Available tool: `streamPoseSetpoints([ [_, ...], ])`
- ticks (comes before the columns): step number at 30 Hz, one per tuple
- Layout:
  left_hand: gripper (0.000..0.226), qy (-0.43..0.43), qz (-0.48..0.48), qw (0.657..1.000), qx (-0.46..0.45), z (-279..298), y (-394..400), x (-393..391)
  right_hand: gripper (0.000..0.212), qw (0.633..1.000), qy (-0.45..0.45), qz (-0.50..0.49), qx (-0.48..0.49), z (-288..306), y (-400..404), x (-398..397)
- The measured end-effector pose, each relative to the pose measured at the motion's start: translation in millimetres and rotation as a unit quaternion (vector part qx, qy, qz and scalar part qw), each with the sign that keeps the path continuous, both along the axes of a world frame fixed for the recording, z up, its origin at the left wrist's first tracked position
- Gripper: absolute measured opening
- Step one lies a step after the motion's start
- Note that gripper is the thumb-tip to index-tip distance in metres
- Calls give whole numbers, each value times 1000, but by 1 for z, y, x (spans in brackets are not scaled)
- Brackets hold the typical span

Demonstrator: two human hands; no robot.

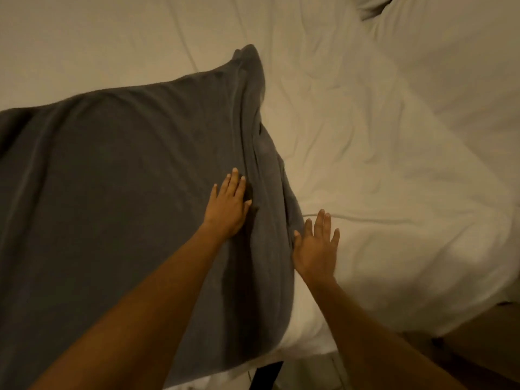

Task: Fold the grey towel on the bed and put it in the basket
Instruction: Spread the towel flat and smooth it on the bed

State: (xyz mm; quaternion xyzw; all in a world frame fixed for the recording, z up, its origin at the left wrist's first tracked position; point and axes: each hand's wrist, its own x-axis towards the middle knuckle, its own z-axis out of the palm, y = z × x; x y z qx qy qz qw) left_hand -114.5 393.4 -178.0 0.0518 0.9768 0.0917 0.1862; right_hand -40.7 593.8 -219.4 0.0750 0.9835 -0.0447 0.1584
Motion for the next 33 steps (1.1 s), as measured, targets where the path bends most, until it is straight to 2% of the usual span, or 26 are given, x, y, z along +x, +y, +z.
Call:
streamPoseSetpoints([
  [7, 53, 65, -70, 995, -21, -2, 53, -104, 63, 999, -17, -27, -32, -10, 0, 1],
  [11, 45, 31, -154, 980, -122, -8, 59, -135, 60, 998, -34, -22, -44, -11, 4, 4],
  [14, 46, 16, -181, 963, -198, -9, 60, -137, 56, 998, -36, -19, -52, -9, 6, 1],
  [16, 52, 6, -174, 960, -218, -8, 63, -133, 54, 998, -32, -21, -52, -7, 10, 1],
  [18, 53, 3, -164, 961, -224, -5, 65, -131, 53, 998, -18, -34, -46, -4, 14, 4],
  [22, 42, 18, -183, 957, -225, 3, 77, -136, 51, 995, 9, -90, -41, 2, 32, 19],
  [27, 44, 32, -243, 933, -264, 3, 95, -137, 50, 990, 21, -141, -5, 2, 65, 33],
  [33, 47, 38, -253, 939, -229, -12, 105, -117, 49, 971, 23, -239, 8, 7, 103, 33],
])
